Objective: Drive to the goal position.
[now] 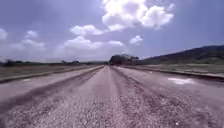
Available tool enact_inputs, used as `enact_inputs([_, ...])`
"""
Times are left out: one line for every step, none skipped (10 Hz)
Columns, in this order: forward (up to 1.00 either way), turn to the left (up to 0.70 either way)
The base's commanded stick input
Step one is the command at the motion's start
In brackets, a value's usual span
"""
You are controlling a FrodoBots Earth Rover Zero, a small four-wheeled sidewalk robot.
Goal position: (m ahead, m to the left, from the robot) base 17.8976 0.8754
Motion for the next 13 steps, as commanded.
enact_inputs([1.00,0.00])
enact_inputs([1.00,0.00])
enact_inputs([1.00,0.00])
enact_inputs([1.00,0.00])
enact_inputs([1.00,0.00])
enact_inputs([0.97,0.00])
enact_inputs([0.06,0.00])
enact_inputs([0.00,0.00])
enact_inputs([0.00,0.00])
enact_inputs([0.66,0.00])
enact_inputs([1.00,0.00])
enact_inputs([1.00,0.00])
enact_inputs([1.00,0.00])
